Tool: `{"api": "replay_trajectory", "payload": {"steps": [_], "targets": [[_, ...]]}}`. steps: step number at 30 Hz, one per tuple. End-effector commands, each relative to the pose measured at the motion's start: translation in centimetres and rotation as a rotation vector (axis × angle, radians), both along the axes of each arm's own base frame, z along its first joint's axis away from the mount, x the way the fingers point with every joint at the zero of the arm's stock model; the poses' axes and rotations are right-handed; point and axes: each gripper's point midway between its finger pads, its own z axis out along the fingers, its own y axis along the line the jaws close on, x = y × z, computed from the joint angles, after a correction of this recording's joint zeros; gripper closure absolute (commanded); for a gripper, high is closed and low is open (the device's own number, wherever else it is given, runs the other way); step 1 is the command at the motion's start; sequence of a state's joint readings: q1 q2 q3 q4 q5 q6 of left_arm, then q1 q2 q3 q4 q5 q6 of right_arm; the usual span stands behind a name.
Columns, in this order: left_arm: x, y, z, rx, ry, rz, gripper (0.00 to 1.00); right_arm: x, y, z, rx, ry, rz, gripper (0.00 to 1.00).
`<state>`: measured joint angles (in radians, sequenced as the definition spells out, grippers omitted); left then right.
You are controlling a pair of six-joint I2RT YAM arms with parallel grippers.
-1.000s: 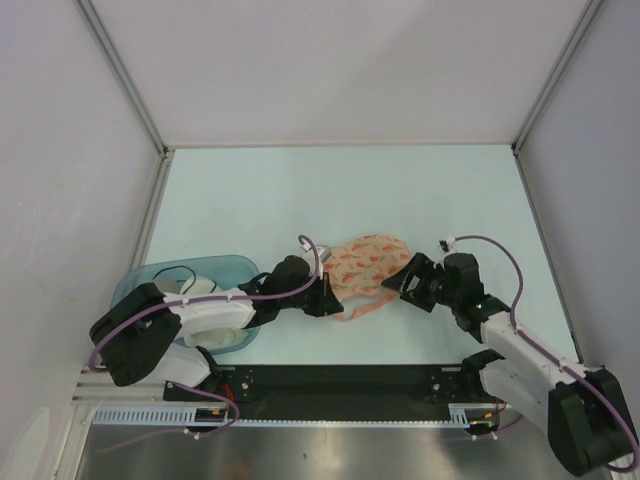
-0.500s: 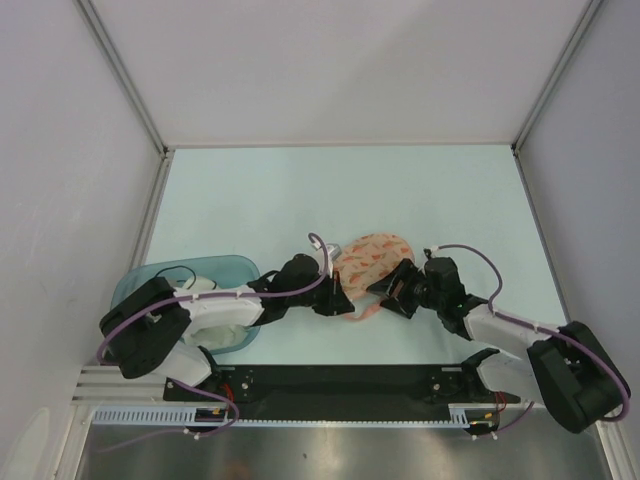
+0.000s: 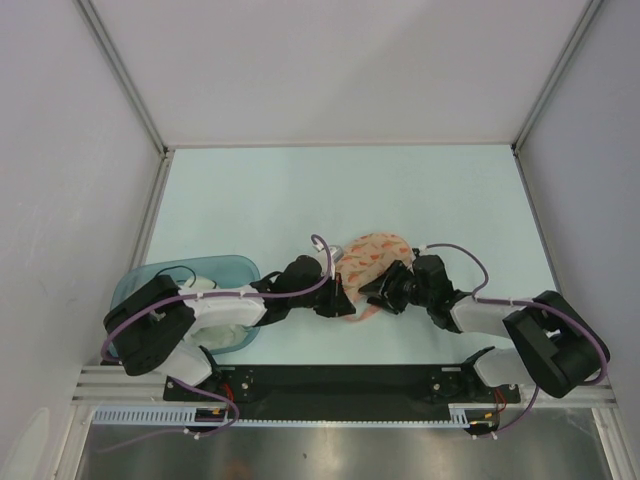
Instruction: Place the bra in the laundry bag and zip it closed
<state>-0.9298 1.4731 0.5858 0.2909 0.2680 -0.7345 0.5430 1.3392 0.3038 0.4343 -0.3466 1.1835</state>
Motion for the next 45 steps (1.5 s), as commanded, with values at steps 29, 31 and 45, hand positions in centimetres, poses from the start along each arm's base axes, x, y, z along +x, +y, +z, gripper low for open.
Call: {"api": "replay_trajectory", "payload": {"steps": [29, 31, 45], "targets": [[-0.8, 2.1, 0.9, -0.057, -0.013, 0.017, 1.00, 3.0, -4.3, 1.4, -0.283, -0.128, 0.154, 0.44], [-0.6, 1.6, 1.3, -0.071, -0.014, 0.011, 1.00, 0.8, -3.4, 1.3, -0.305, -0.130, 0.187, 0.32], [-2.2, -0.6, 1.7, -0.092, 0.008, -0.051, 1.00, -2.8, -0.8, 3.9, -0.025, -0.181, -0.026, 0.23]]}}
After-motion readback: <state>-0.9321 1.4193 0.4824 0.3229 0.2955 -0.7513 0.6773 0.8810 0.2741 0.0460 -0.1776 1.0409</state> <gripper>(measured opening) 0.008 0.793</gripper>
